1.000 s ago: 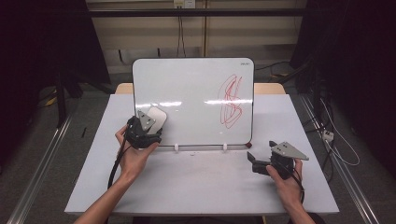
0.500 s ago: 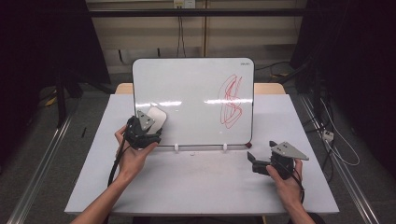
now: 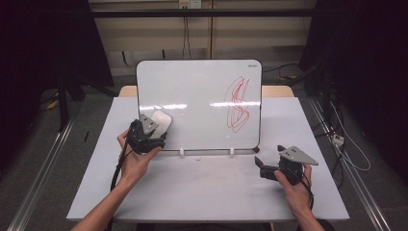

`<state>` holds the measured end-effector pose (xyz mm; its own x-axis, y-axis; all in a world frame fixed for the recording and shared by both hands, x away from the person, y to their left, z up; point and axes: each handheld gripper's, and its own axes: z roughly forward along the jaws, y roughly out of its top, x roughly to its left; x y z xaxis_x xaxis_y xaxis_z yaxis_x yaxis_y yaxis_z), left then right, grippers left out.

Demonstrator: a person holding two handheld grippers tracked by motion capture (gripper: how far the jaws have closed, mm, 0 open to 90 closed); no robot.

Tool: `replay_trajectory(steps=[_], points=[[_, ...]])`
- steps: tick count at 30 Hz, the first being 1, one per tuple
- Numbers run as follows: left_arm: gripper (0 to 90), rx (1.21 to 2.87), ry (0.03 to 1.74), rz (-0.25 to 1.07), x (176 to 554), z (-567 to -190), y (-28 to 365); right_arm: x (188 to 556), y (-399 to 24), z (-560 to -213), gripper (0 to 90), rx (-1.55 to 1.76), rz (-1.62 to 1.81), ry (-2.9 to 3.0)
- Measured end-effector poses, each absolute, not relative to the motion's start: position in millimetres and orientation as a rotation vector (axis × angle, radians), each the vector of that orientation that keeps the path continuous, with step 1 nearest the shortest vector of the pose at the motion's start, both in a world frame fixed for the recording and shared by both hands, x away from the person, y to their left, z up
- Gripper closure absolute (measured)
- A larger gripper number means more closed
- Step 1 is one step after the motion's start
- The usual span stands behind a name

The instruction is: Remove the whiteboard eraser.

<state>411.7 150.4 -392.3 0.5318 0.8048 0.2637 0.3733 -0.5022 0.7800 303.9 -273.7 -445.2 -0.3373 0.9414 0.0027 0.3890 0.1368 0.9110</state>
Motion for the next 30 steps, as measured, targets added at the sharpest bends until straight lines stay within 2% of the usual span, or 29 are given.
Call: replay_trajectory(steps=[9,30], points=[[30.4,2.057,0.954,0.758,411.8,-391.6,155.9,304.3,-273.5,-445.4,5.8,1.275,1.172,1.813],[31.0,1.991,0.905,0.724,398.2,-379.7,158.0,305.3,-272.1,-445.5,5.8,1.290,1.164,1.810]])
